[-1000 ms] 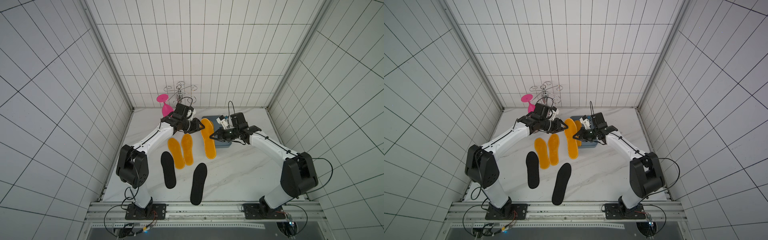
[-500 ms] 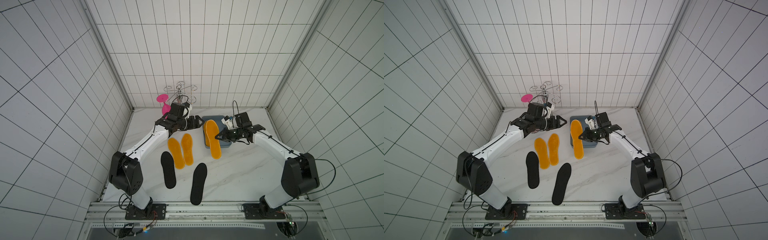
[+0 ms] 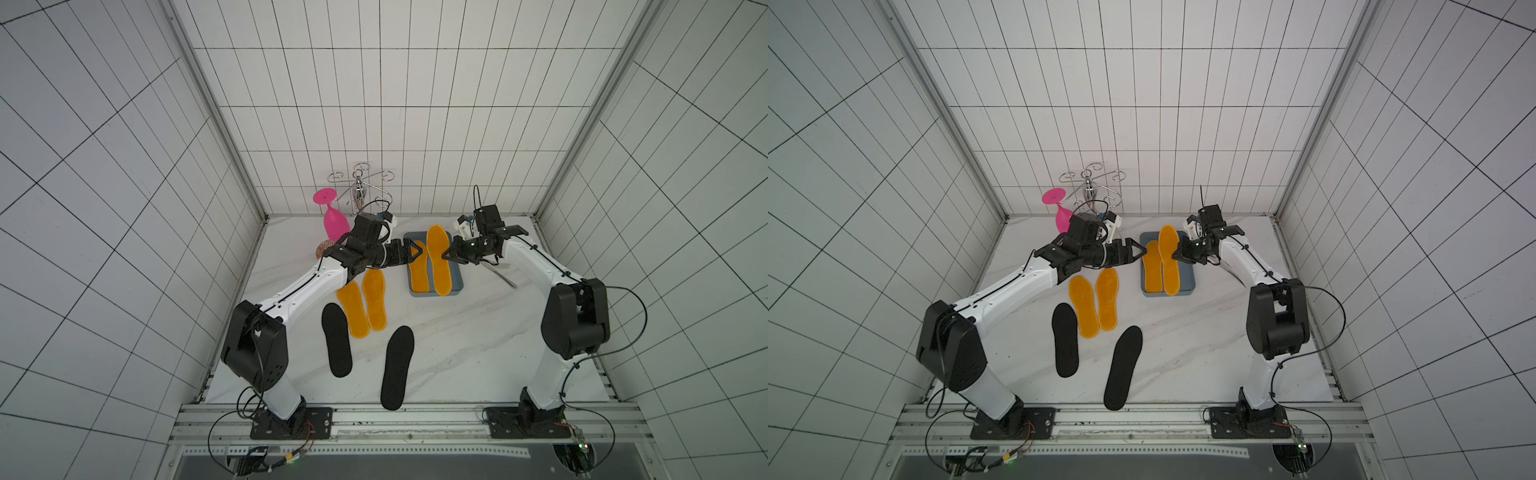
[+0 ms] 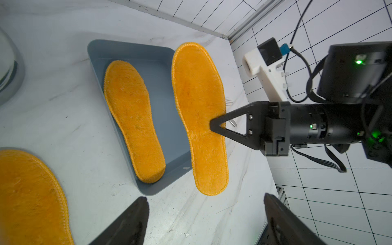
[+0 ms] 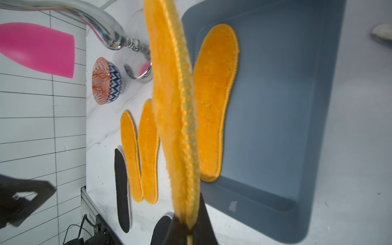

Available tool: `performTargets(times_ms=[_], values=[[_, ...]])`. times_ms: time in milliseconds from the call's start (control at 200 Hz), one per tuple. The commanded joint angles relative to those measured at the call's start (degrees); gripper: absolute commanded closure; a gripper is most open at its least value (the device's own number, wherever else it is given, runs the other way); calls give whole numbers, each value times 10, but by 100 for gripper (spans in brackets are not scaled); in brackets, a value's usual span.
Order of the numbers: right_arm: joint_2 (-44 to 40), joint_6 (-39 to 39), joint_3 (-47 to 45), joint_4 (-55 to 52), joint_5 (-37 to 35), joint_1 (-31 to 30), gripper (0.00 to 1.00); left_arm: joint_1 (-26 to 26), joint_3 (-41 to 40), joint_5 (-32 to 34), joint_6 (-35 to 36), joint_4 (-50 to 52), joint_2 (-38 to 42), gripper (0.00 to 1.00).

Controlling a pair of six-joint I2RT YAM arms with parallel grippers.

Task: Put the insoles into the storage box
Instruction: Place the insole in the storage box.

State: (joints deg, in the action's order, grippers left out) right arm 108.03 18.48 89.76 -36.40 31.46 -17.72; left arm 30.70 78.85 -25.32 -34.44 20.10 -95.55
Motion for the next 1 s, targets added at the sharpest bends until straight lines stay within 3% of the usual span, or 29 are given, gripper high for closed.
performTargets(times_ms=[0,515,994], values=[[41,-33,58,-42,-32,13,100,0,14,-13,-7,-27,-22,14],[229,-35,216,-71,-51,24,99,-18,25,-21,19,14,-43,14],[267,-62,225,-107,-96,22,95,-41,6,-33,19,19,-46,14]])
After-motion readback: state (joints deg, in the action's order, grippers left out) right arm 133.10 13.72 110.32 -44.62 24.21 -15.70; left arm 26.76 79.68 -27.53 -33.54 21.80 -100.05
